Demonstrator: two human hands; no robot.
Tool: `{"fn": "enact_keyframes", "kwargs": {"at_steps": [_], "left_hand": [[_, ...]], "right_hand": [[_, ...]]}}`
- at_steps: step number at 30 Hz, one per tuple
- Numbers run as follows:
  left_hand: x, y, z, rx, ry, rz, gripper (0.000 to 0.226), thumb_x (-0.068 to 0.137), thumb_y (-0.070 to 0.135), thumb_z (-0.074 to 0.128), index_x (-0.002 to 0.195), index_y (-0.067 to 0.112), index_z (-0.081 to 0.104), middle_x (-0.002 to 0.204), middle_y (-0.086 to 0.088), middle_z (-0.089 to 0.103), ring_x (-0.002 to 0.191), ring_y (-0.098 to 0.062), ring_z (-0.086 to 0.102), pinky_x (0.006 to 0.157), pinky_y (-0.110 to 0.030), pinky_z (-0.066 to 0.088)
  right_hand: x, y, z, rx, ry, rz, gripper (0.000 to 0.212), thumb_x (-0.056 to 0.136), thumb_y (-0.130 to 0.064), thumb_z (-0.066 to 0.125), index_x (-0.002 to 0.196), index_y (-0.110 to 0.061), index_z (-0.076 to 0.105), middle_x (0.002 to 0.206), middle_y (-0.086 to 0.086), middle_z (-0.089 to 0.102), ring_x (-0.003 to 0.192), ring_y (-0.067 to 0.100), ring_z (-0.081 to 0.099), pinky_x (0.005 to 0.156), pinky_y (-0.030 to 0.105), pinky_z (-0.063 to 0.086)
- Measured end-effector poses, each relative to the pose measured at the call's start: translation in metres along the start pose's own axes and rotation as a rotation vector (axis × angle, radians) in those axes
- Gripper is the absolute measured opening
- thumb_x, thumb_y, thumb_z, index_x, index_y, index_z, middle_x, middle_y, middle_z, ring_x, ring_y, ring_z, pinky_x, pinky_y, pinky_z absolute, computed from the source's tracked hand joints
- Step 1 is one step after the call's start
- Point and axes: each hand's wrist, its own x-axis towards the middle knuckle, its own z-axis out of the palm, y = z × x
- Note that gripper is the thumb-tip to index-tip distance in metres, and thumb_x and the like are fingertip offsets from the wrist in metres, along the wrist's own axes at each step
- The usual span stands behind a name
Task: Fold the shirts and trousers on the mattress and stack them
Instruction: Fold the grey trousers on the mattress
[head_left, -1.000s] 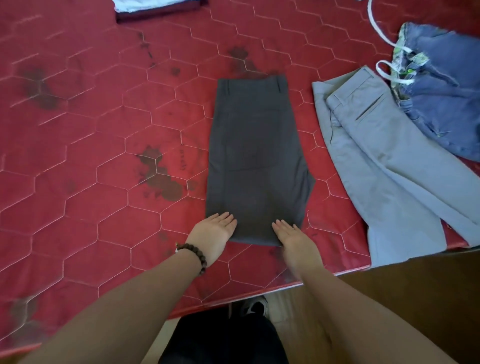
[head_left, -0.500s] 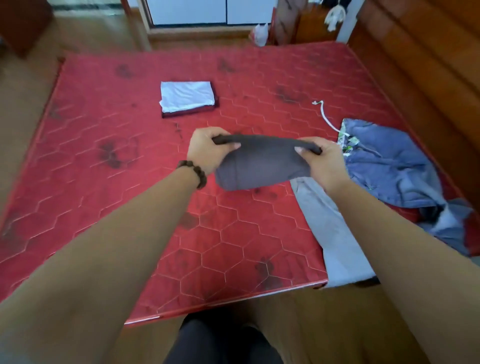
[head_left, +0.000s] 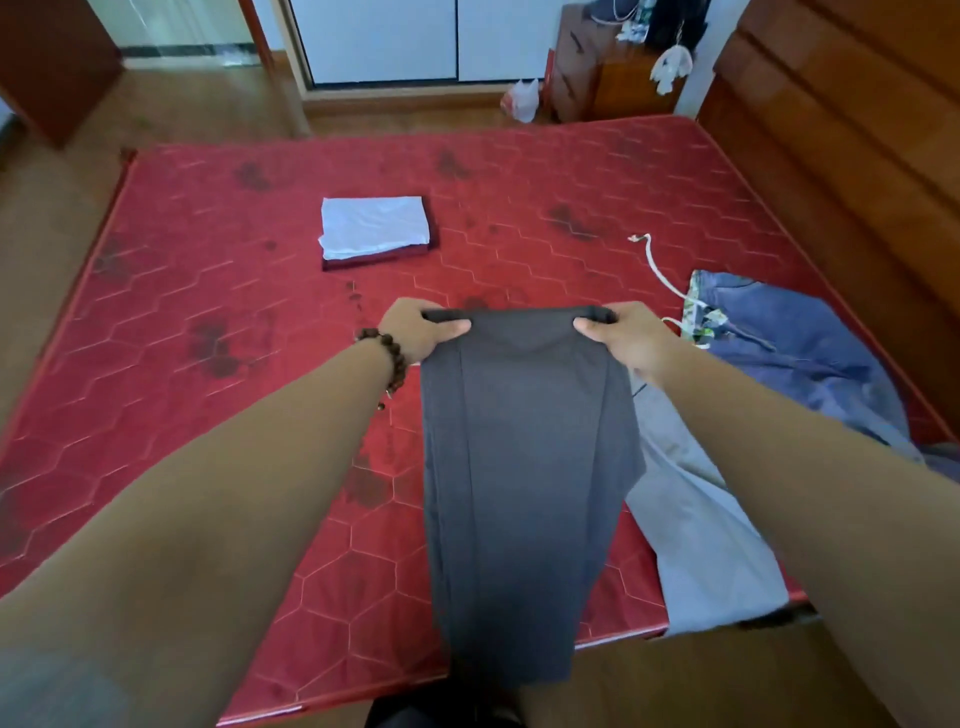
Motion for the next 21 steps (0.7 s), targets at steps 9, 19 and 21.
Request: {"fn": "enact_keyframes", "kwargs": {"at_steps": [9, 19, 21], "left_hand": [[0.14, -0.151, 0.077, 0.063, 0.139, -0.038, 0.036, 0.087, 0.029, 0.068, 0.061, 0.014, 0.049, 0.058, -0.002, 0.038, 0.053, -0.015, 0.033, 0.042, -0.018, 0.026], [0.241, -0.159, 0.074, 0.054, 0.175, -0.01, 0.018, 0.088, 0.034, 0.066, 0.078, 0.02, 0.069, 0.068, 0.003, 0.058, 0.057, -0.003, 0.048, 0.053, -0.013, 0.037], [0.26, -0.162, 0.077, 0.148, 0.29, -0.034, 0.031, 0.092, 0.036, 0.059, 0.115, 0.016, 0.066, 0.114, -0.003, 0.066, 0.1, -0.012, 0.06, 0.086, -0.018, 0.043]], "right_hand": [[0.133, 0.137, 0.082, -0.136, 0.151, 0.027, 0.032, 0.098, -0.025, 0.053, 0.086, 0.004, 0.06, 0.075, 0.011, 0.049, 0.075, 0.019, 0.046, 0.059, 0.027, 0.031], [0.244, 0.146, 0.086, -0.217, 0.183, -0.013, 0.037, 0.097, -0.028, 0.053, 0.083, 0.005, 0.061, 0.072, 0.01, 0.05, 0.074, 0.019, 0.045, 0.065, 0.028, 0.03], [0.265, 0.147, 0.093, -0.338, 0.207, -0.033, 0.031, 0.099, -0.032, 0.048, 0.107, -0.007, 0.066, 0.1, 0.011, 0.066, 0.099, 0.024, 0.057, 0.079, 0.027, 0.037]]}}
